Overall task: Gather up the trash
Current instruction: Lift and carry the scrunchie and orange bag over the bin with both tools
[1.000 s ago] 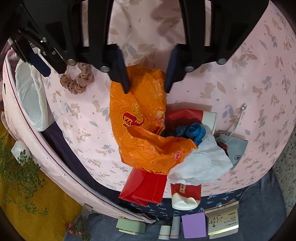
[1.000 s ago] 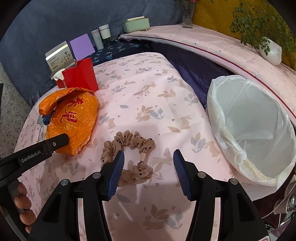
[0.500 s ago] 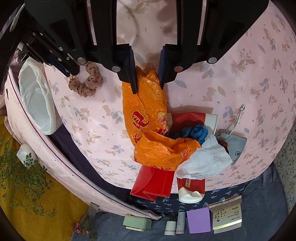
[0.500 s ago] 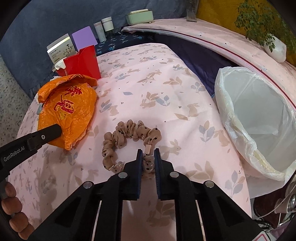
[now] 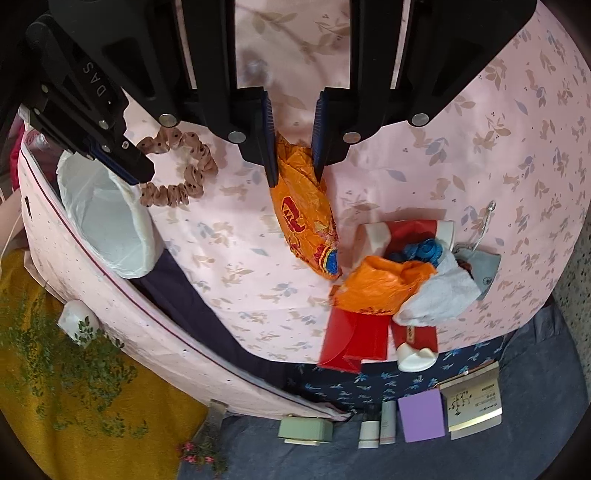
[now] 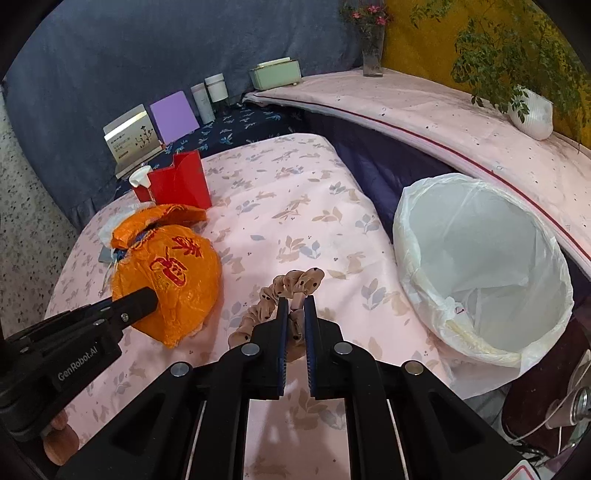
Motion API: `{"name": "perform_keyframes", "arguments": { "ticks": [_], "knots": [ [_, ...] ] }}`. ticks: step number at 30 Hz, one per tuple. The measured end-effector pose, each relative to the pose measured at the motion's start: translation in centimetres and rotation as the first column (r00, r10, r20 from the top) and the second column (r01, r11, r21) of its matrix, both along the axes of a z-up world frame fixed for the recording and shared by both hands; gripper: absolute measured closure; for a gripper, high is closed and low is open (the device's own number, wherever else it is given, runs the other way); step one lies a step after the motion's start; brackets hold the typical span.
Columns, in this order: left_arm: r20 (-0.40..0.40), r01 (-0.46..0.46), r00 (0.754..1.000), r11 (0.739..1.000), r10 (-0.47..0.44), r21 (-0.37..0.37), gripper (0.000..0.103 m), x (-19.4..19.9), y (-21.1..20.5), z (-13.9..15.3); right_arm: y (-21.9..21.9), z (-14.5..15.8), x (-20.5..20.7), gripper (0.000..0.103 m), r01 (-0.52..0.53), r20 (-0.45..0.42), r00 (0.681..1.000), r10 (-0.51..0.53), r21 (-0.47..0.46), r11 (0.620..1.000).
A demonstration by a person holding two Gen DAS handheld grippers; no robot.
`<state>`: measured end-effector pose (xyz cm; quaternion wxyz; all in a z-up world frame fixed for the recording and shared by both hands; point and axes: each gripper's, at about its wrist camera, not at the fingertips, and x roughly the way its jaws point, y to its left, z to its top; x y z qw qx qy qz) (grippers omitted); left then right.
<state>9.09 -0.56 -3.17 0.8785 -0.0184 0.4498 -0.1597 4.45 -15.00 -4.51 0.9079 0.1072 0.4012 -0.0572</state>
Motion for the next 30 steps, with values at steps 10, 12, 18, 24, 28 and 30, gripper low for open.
{"name": "perform_keyframes", "arguments": {
  "ticks": [10,12,18,24,28,30],
  "knots": [
    [0.059,0.086,0.994,0.996,-0.087,0.013,0.087,-1.8,-4.1,2.3,-3.7,3.4,-2.3,0.095,0.075,0.092,0.993,-0.075,0.002,0.997],
    [0.068,0.106,0.992,0.994,-0.107,0.014,0.087,-1.9,-5.2,2.8,-4.7,4.0,-2.7,0.095,0.096,0.105,0.990,-0.095,0.000,0.995],
    [0.104,0.183,0.977,0.983,-0.184,0.021,0.087,-2.5,-9.1,4.0,-8.2,4.7,-4.0,0.095,0.167,0.129,0.977,-0.167,0.007,0.986],
    [0.118,0.265,0.956,0.964,-0.267,0.031,0.087,-3.0,-13.2,4.3,-11.9,4.4,-4.9,0.095,0.243,0.135,0.960,-0.244,0.022,0.970],
    [0.113,0.312,0.942,0.949,-0.315,0.040,0.086,-2.9,-15.9,4.0,-14.3,4.0,-5.3,0.095,0.288,0.130,0.948,-0.289,0.029,0.957],
    [0.108,0.333,0.936,0.942,-0.336,0.044,0.086,-2.9,-17.2,3.8,-15.2,3.7,-5.5,0.095,0.307,0.125,0.943,-0.308,0.030,0.951]
  ]
}}
